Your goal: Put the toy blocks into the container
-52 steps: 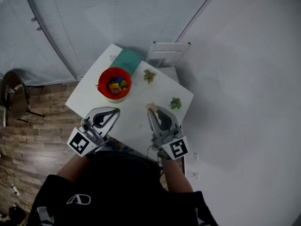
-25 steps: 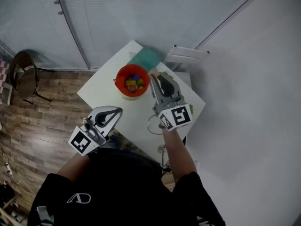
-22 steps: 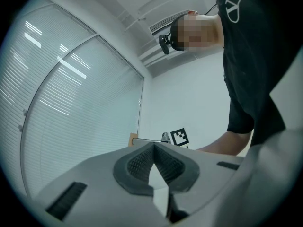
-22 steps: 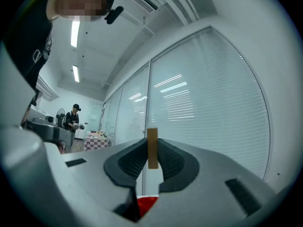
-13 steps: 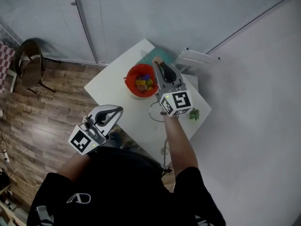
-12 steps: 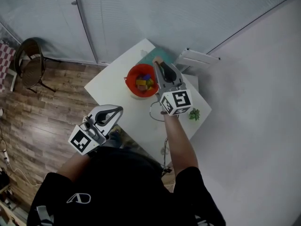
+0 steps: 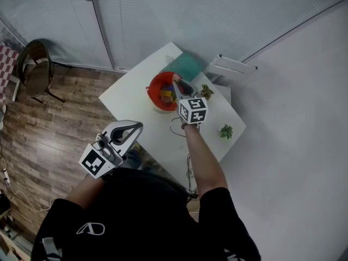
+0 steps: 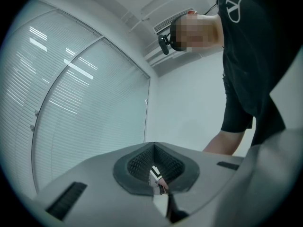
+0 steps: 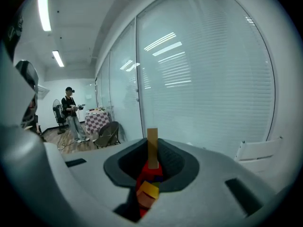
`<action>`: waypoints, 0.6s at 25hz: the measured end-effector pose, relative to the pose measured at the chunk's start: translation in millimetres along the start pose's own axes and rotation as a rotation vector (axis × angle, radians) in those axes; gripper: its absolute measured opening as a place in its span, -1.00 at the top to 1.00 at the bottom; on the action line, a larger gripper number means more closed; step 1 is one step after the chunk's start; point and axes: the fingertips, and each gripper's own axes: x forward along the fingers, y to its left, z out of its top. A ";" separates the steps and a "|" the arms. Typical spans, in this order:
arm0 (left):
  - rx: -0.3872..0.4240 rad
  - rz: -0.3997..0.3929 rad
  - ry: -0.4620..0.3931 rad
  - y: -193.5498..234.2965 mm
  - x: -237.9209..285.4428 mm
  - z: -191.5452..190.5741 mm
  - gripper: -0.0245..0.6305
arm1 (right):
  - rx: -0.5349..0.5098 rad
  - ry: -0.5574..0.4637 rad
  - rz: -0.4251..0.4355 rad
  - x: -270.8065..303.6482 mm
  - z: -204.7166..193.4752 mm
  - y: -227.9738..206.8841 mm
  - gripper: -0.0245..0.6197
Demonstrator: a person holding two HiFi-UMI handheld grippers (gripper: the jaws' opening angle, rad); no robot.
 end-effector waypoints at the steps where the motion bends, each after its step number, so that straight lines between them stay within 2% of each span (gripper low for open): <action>1: -0.001 0.001 0.000 0.5 0.3 -0.3 0.91 | 0.009 0.031 -0.001 3.6 -10.2 -1.5 0.71; 6: -0.002 0.003 -0.002 1.4 -0.7 -1.0 0.91 | 0.015 0.139 0.005 14.6 -40.8 -2.4 0.71; 12: -0.003 0.003 -0.004 -0.4 -0.3 -0.3 0.91 | 0.037 0.162 -0.006 16.4 -46.3 -5.8 0.69; 14: -0.002 0.002 -0.003 -0.9 -0.3 0.5 0.91 | 0.049 0.160 -0.003 16.9 -45.0 -5.6 0.45; 15: -0.002 0.001 -0.002 -1.1 -0.4 0.5 0.91 | 0.050 0.159 -0.001 16.8 -44.4 -4.9 0.39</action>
